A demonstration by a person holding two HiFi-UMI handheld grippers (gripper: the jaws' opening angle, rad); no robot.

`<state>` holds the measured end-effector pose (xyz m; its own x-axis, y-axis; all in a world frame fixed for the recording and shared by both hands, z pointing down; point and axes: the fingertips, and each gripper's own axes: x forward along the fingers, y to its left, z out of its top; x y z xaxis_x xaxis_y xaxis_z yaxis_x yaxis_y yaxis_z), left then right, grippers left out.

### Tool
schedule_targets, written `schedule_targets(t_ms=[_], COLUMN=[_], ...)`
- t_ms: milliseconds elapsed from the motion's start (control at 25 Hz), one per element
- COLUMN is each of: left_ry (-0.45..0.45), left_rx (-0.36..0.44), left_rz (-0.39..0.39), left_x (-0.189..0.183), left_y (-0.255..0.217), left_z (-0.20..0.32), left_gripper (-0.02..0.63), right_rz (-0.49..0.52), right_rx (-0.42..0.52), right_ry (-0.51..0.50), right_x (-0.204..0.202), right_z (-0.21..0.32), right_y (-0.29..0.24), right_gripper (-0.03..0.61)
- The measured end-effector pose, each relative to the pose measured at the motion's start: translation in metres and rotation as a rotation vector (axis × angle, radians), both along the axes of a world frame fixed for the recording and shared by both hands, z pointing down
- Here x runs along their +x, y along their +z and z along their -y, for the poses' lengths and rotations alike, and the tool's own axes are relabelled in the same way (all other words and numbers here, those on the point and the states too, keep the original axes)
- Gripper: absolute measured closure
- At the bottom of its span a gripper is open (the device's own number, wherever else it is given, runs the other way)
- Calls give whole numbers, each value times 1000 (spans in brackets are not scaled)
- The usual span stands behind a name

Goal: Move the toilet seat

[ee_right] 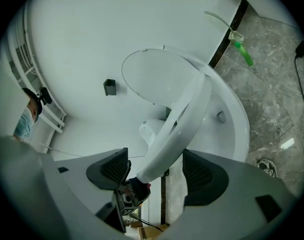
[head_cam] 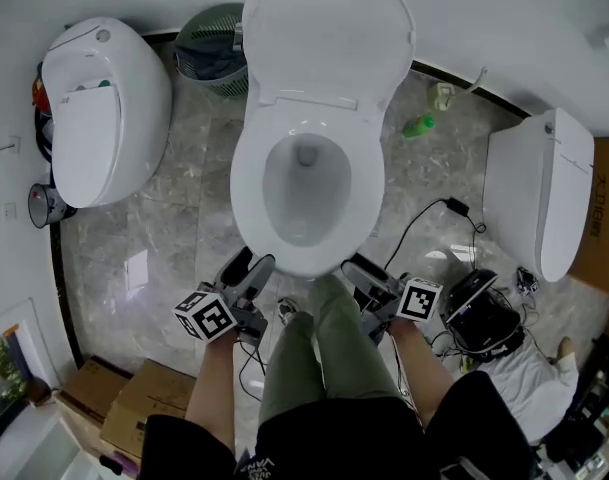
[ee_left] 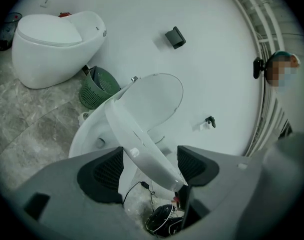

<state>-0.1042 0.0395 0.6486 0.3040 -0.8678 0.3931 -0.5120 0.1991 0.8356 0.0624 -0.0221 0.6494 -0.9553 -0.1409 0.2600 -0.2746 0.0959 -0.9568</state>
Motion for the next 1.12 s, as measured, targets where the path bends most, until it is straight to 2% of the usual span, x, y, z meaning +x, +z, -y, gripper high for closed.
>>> schedule_targets(t_ms=[280, 600, 760, 880, 1120], left_ry=[-16, -21, 25, 85, 186], left_rx=[21, 116, 161, 188, 204], left_rz=[-32, 3, 45, 75, 78], left_x=[-4, -22, -30, -34, -44], left_y=[-40, -87, -112, -128, -150], left_z=[26, 66, 90, 109, 142], left_gripper=[204, 216, 219, 216, 219], right_rz=[67, 115, 141, 120, 85], right_rx=[-20, 39, 79, 161, 238], right_ry=[-69, -57, -27, -1, 105], right_x=[-9, -21, -31, -36, -50], right_z=[22, 60, 81, 99, 133], right_y=[-41, -88, -113, -127, -147], right_gripper=[195, 198, 202, 202, 202])
